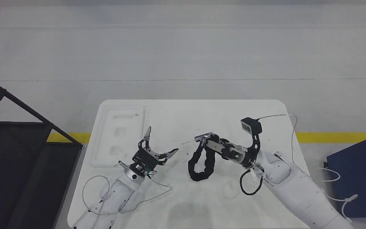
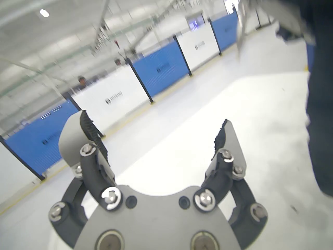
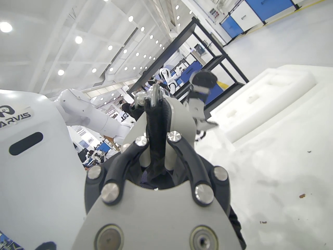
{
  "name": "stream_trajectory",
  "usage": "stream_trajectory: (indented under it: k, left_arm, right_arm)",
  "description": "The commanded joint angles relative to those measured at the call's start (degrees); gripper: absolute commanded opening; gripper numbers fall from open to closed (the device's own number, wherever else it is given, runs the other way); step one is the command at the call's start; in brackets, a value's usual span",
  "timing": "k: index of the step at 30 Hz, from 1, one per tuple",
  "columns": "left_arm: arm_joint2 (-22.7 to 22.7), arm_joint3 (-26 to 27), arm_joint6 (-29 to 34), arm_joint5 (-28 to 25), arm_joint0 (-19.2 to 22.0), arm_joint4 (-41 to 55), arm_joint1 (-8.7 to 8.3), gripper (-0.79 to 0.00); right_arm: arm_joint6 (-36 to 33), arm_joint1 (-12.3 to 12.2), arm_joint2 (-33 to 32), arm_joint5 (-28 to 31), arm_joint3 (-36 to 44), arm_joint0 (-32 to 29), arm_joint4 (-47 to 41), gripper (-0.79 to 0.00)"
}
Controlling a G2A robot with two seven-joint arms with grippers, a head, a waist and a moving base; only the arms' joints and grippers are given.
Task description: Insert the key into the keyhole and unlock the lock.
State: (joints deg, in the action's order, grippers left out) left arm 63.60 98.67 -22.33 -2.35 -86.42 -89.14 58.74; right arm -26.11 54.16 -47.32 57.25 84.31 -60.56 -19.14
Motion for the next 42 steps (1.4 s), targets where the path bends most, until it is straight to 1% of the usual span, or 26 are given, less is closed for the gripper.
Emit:
stream_trajectory:
  k: [1, 4, 7, 10, 14, 17, 22, 31, 32, 34, 42]
  left_arm:
    - [1.9, 3.3, 8.8, -10.4, -1.2, 8.8, -0.37, 0.000]
    - [4.1, 5.1, 17.8, -18.8, -1.9, 19.0, -0.75, 0.000]
    - [5.4, 5.9, 25.3, -23.9, -1.6, 27.6, -0.95, 0.000]
    - [6.1, 6.2, 31.6, -27.3, -0.8, 34.9, -1.07, 0.000]
    - [6.6, 6.5, 37.7, -29.5, 0.2, 41.9, -1.20, 0.000]
    - [6.8, 6.7, 40.2, -29.9, 0.8, 44.1, -1.25, 0.000]
    - [5.9, 7.0, 42.0, -30.3, 1.2, 45.8, -1.14, 0.000]
    - [1.9, 7.5, 41.5, -29.6, 2.4, 42.4, -0.48, 0.000]
    - [1.6, 7.5, 41.4, -29.7, 2.5, 42.1, -0.43, -0.332]
    - [1.2, 7.5, 41.2, -30.0, 2.7, 41.4, -0.37, -0.785]
    - [1.9, 7.7, 39.5, -29.9, 1.6, 39.5, -0.46, -0.785]
  right_arm:
    - [0.7, 0.2, -0.4, -0.7, -0.1, -0.2, -0.1, -0.785]
    - [1.1, 0.5, -0.5, -1.6, -0.3, -0.3, 0.2, -0.785]
    - [0.8, 1.0, -0.2, -2.4, -0.7, 0.0, 0.6, -0.785]
    - [0.4, 1.5, 0.1, -3.1, -1.3, 0.3, 0.8, -0.785]
    - [-0.1, 2.2, 0.7, -4.0, -1.7, 0.9, 1.2, -0.785]
    - [-0.4, 2.8, 1.4, -4.5, -2.0, 1.3, 1.4, -0.785]
    - [-1.0, 3.8, 2.4, -4.7, -3.0, 2.3, 1.3, -0.785]
    - [-4.1, 5.4, 4.2, -4.0, -5.3, 3.9, 0.7, -0.785]
    - [-4.3, 5.5, 4.2, -3.9, -5.6, 3.9, 0.6, -0.785]
    - [-4.5, 5.8, 4.2, -3.6, -6.1, 4.0, 0.5, -0.785]
    - [-5.4, 6.3, 3.5, -2.8, -7.3, 3.7, 0.1, -0.785]
